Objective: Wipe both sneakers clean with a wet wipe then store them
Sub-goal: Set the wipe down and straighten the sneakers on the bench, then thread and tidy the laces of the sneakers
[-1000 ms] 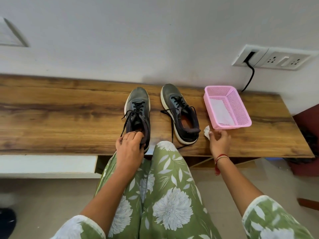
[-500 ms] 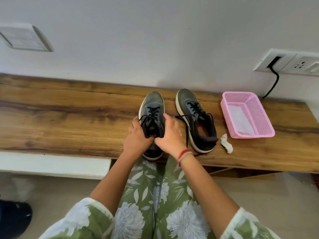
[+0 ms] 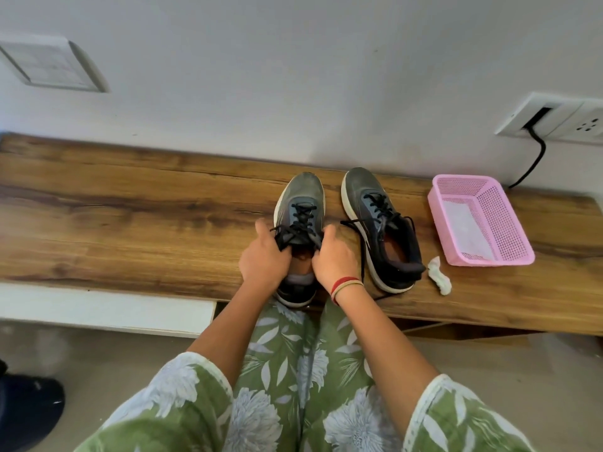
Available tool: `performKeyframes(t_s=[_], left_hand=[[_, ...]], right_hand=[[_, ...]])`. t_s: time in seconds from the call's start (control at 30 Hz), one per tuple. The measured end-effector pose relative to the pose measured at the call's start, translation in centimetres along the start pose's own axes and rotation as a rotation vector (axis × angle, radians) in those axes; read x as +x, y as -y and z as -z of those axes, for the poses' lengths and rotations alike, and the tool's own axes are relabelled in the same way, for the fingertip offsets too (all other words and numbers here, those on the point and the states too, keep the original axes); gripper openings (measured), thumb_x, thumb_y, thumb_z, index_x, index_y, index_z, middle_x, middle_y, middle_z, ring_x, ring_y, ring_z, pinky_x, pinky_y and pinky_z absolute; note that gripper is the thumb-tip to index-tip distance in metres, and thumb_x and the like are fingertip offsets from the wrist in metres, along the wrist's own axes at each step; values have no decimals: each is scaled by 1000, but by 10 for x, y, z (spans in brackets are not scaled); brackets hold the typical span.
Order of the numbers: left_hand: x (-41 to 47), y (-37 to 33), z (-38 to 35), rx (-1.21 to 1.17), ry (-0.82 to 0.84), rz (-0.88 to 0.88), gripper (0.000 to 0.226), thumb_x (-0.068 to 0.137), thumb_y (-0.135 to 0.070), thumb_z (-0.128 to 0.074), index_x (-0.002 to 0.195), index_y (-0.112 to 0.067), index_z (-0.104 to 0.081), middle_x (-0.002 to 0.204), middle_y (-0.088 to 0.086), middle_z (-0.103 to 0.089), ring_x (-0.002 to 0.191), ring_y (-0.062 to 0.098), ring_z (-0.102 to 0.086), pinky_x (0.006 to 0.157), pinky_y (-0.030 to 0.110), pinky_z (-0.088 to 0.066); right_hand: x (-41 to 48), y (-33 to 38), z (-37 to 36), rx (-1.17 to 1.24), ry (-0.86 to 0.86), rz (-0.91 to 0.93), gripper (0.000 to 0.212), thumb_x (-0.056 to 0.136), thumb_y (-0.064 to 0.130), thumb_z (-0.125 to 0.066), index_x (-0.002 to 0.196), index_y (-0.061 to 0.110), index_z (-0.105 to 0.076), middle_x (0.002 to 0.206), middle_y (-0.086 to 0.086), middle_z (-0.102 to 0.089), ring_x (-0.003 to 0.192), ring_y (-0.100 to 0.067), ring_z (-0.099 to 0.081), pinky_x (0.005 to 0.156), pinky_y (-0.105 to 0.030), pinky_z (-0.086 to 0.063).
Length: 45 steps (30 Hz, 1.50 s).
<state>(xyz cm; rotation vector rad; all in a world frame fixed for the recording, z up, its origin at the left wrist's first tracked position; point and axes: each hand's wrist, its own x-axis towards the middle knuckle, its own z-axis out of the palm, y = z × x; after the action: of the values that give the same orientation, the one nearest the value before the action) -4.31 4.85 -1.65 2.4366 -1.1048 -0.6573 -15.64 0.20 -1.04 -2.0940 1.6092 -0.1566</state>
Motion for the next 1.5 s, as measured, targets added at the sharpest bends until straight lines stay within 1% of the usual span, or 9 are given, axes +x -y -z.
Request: performKeyframes(t_s=[0.17, 0.27, 0.5, 0.6, 0.73, 0.8, 1.07, 1.33, 1.5], left_hand=[[4, 16, 2, -15, 21, 8, 77, 83, -27, -57, 144, -25, -9, 95, 8, -61, 75, 28, -60, 72, 42, -54], [7, 18, 9, 10, 22, 30, 76, 75, -31, -64, 139, -31, -23, 122, 8, -46, 91, 30, -58, 87, 52, -47], [3, 18, 4, 62, 94, -27, 68, 69, -43, -70, 129, -30, -40, 122, 3, -49, 111, 27, -51, 92, 46, -41], [-2, 15, 2, -2, 182, 26, 65, 68, -44, -67, 124, -26, -40, 111, 2, -57, 100, 25, -57, 85, 44, -50], [1, -8, 4, 192, 130, -37, 16, 82, -22, -59, 94, -14, -51, 75, 0, -55, 68, 18, -54, 57, 28, -42], [7, -21, 4, 324, 93, -54, 5, 86, -14, -55, 90, -12, -56, 82, 3, -62, 76, 23, -61, 56, 29, -41], [5, -16, -9, 209, -44, -50, 40, 91, -42, -51, 103, -4, -55, 91, 11, -63, 87, 32, -63, 61, 31, -38], [3, -11, -5, 93, 16, 10, 39, 89, -45, -49, 84, -7, -59, 70, 3, -53, 67, 23, -54, 57, 28, -38], [-4, -3, -4, 160, 2, -44, 34, 88, -40, -54, 99, -8, -52, 80, 6, -58, 74, 27, -59, 58, 30, -37]], right_hand=[[-4, -11, 1, 81, 85, -57, 38, 88, 11, -48, 126, 16, -41, 107, -12, -62, 100, -33, -58, 72, -34, -43], [-5, -14, 0, 182, 101, -136, 36, 89, 13, -48, 125, 20, -44, 109, -10, -62, 99, -31, -58, 71, -31, -40], [-16, -19, -8, 79, -128, -56, 23, 88, 33, -53, 105, 18, -53, 106, -5, -60, 99, -28, -56, 79, -37, -45], [-16, -9, -9, -58, -198, -3, 35, 83, 21, -59, 117, 21, -49, 118, -4, -48, 109, -25, -50, 87, -38, -44], [-3, 11, -14, -66, -171, -62, 38, 83, 4, -57, 115, 15, -40, 122, -10, -38, 106, -33, -51, 80, -42, -48], [5, 17, -16, -60, -166, -86, 38, 84, 3, -55, 116, 14, -37, 123, -12, -36, 102, -36, -53, 76, -42, -48], [-2, 9, -24, 97, -316, -15, 22, 89, 10, -50, 110, 15, -43, 111, -5, -51, 89, -29, -59, 62, -28, -32], [-6, 8, -22, 113, -234, 83, 29, 90, 8, -44, 119, 12, -41, 94, -13, -64, 86, -34, -60, 63, -34, -38], [-8, 6, -20, 139, -195, 76, 31, 88, 11, -47, 118, 14, -43, 96, -9, -63, 88, -30, -60, 65, -33, -38]])
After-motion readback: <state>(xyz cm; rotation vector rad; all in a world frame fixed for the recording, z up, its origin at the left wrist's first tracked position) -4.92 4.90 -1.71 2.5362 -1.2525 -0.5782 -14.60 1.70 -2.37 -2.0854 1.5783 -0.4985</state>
